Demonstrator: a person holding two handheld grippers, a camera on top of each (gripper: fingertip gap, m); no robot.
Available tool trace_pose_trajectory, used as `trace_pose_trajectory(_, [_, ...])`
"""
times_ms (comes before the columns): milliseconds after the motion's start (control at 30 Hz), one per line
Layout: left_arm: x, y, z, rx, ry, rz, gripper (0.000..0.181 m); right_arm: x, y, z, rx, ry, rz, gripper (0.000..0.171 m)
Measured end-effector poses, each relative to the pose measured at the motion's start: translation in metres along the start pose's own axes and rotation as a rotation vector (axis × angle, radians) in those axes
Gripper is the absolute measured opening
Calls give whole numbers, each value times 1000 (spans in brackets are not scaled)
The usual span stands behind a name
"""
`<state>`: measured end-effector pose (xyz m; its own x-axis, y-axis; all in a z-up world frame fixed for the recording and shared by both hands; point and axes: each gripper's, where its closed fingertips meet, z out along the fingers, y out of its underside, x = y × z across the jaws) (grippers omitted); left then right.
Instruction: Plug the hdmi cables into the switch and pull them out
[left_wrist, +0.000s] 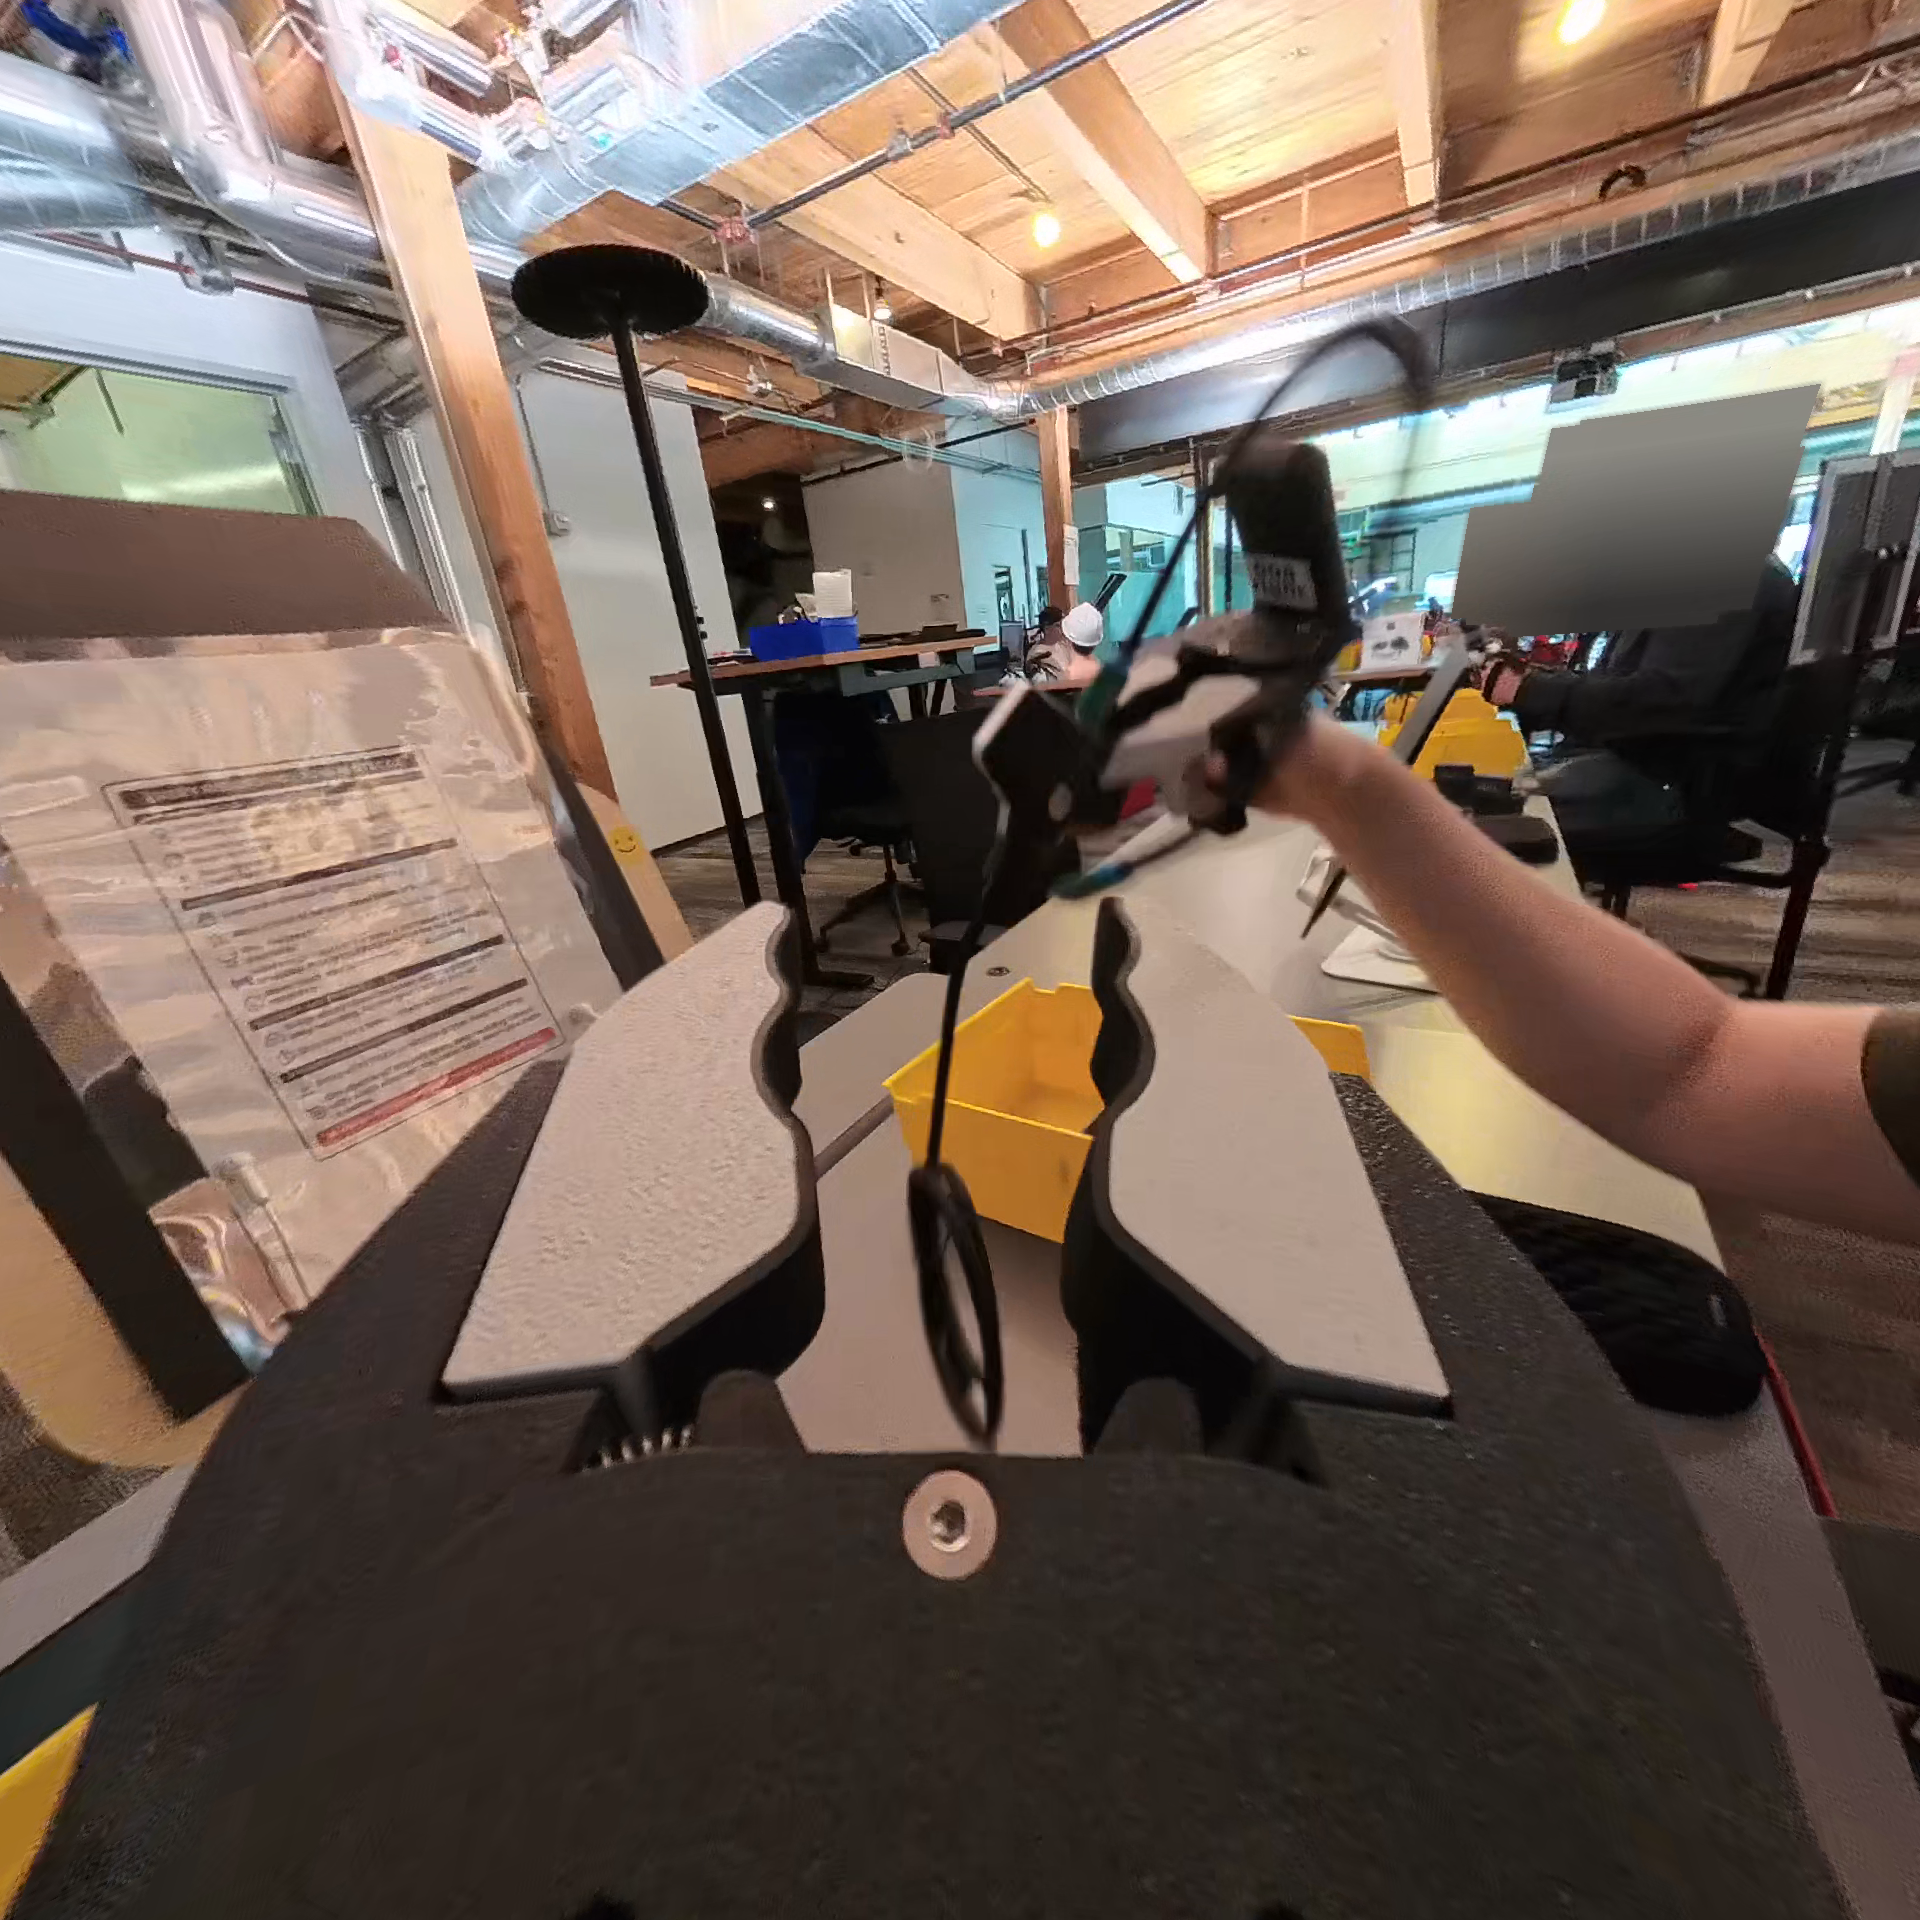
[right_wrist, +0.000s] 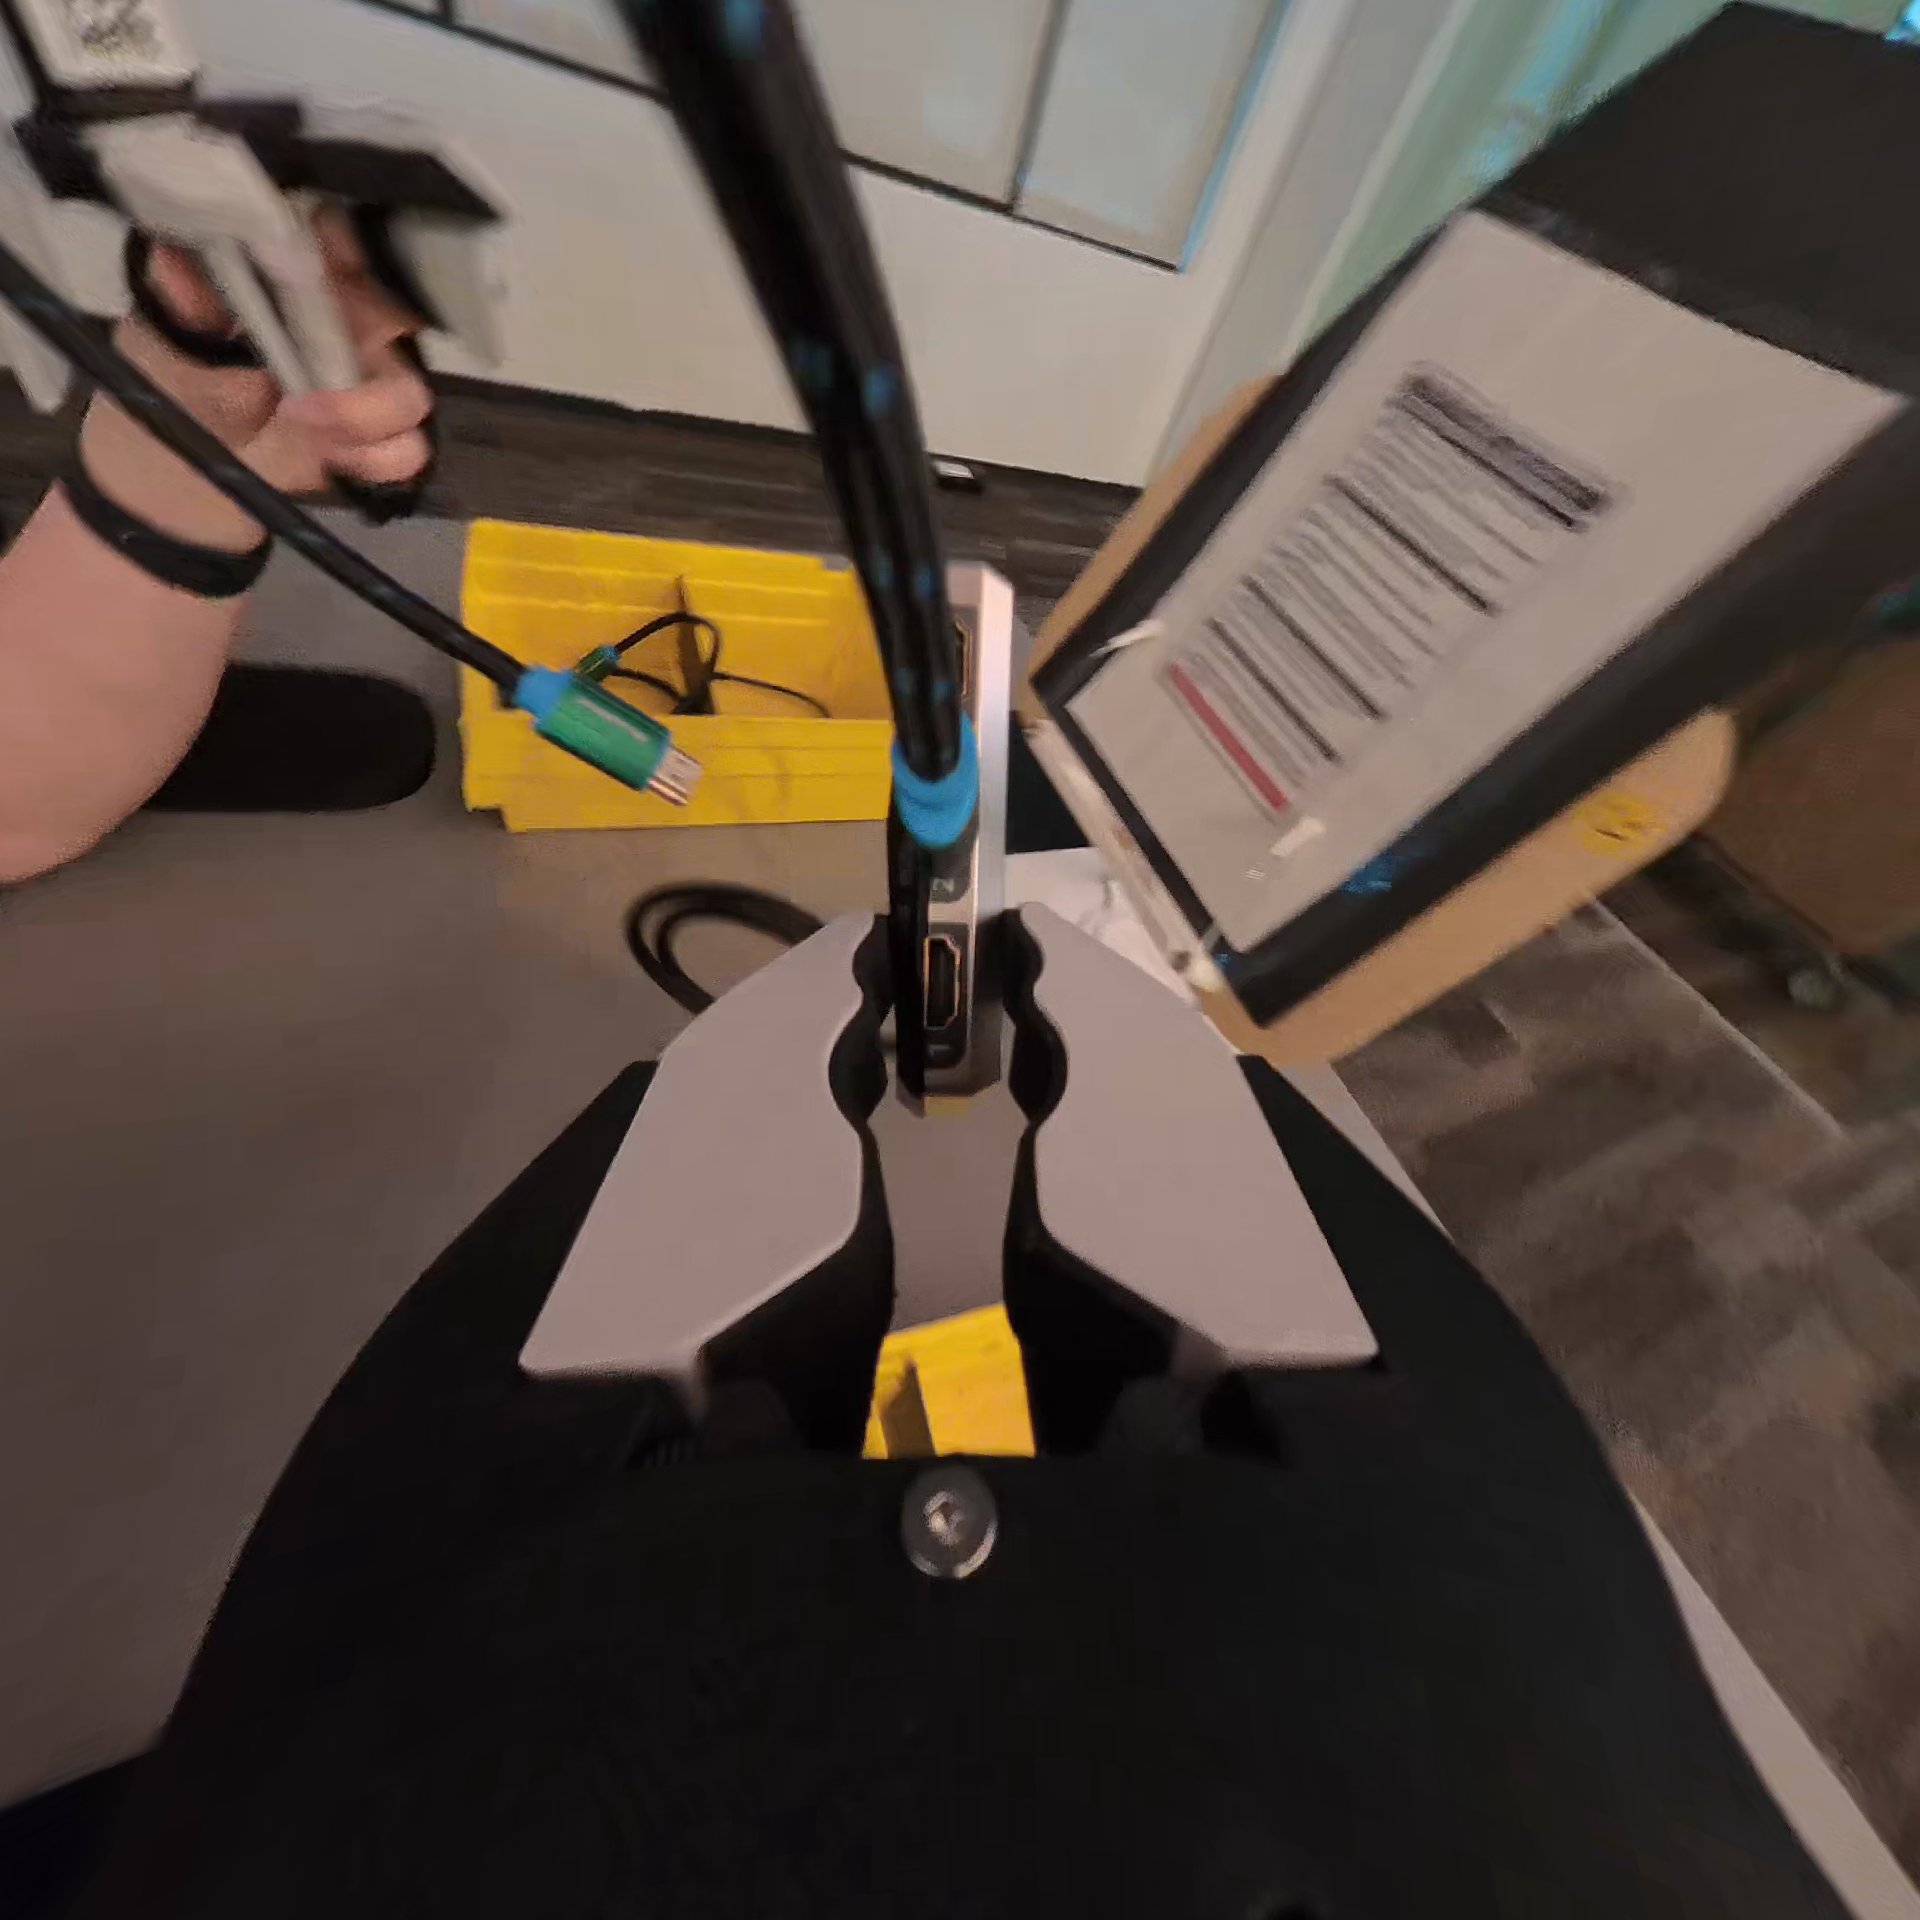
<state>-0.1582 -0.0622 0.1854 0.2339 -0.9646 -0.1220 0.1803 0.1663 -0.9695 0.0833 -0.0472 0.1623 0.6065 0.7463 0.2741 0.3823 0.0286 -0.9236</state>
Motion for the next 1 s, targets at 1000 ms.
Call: trace_pose_trajectory(1000, [13,36,21,-180,91,-67,54,101,258,-85,-1083,231,569,21])
